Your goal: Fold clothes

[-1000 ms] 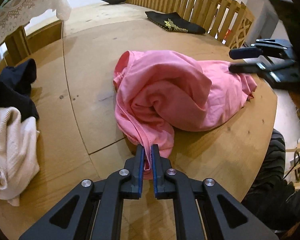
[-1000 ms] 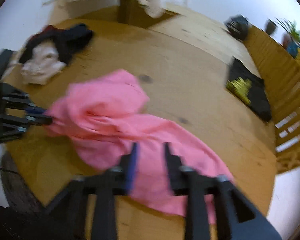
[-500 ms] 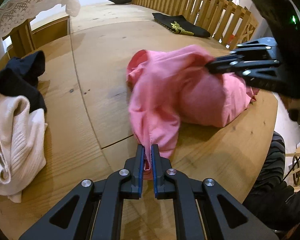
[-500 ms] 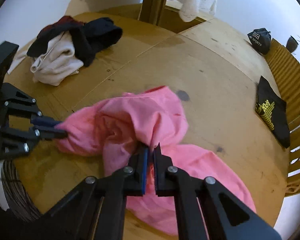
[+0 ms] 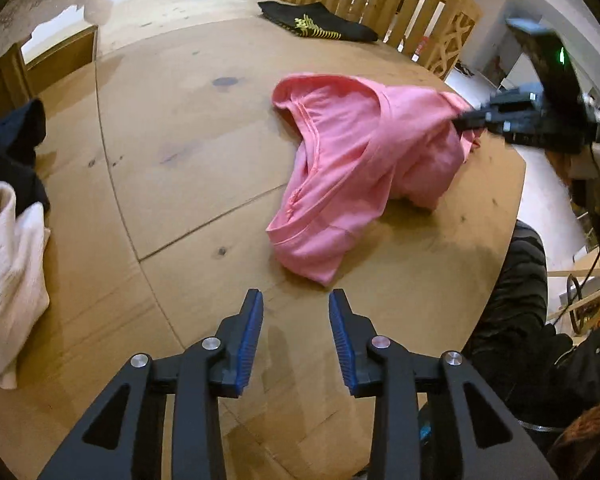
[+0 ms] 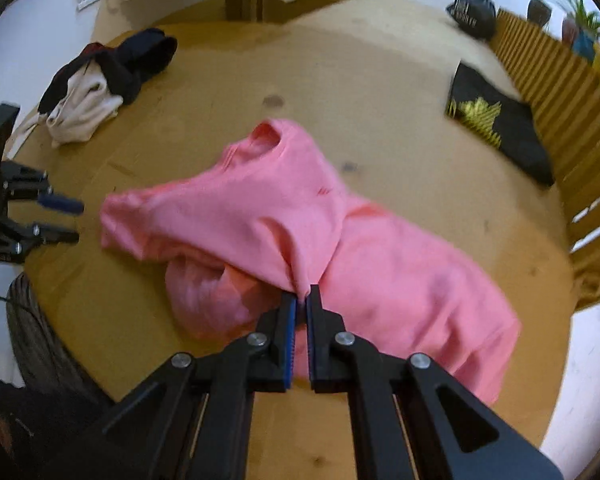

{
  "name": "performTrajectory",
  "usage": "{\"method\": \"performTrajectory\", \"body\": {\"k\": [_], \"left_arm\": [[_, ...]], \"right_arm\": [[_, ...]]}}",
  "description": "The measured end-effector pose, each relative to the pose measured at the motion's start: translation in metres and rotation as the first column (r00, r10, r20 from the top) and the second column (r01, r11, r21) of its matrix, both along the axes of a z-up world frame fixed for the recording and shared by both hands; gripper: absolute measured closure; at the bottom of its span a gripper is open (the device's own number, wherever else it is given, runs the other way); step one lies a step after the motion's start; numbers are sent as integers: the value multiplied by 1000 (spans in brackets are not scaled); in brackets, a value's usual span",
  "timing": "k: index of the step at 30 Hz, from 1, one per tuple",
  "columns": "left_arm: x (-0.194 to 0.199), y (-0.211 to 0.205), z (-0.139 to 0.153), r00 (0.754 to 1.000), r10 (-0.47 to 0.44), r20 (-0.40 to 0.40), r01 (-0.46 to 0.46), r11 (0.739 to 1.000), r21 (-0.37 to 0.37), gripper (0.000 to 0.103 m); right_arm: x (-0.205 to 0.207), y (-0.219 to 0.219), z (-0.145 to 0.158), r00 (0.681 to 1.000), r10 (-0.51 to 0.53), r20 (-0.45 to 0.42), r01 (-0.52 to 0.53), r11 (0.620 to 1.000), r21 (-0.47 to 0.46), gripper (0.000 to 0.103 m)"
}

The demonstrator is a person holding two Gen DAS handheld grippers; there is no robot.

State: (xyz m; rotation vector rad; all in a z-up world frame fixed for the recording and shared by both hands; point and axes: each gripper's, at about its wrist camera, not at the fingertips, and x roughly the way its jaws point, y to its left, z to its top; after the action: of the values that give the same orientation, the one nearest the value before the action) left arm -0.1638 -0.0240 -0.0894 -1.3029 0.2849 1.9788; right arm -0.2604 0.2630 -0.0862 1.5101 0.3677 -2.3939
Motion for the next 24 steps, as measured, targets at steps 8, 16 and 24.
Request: {"method": "performTrajectory", "body": {"k": [8,16,24], "left_arm": [[-32,23,0,1000,-7,-26,7,1000,-24,61],[-25,46,-23,994,-69,85,67,998,21,61],[-24,60,1,993,-115,-36,114,993,-14,61]], "right_arm": [[16,1,-10,1000,6,-6,-6,1000,29,98],[-2,24,-5,998,-34,-58,41,992,116,98],[-39,75,13,954,-256,-158,292,914,283,87]]}}
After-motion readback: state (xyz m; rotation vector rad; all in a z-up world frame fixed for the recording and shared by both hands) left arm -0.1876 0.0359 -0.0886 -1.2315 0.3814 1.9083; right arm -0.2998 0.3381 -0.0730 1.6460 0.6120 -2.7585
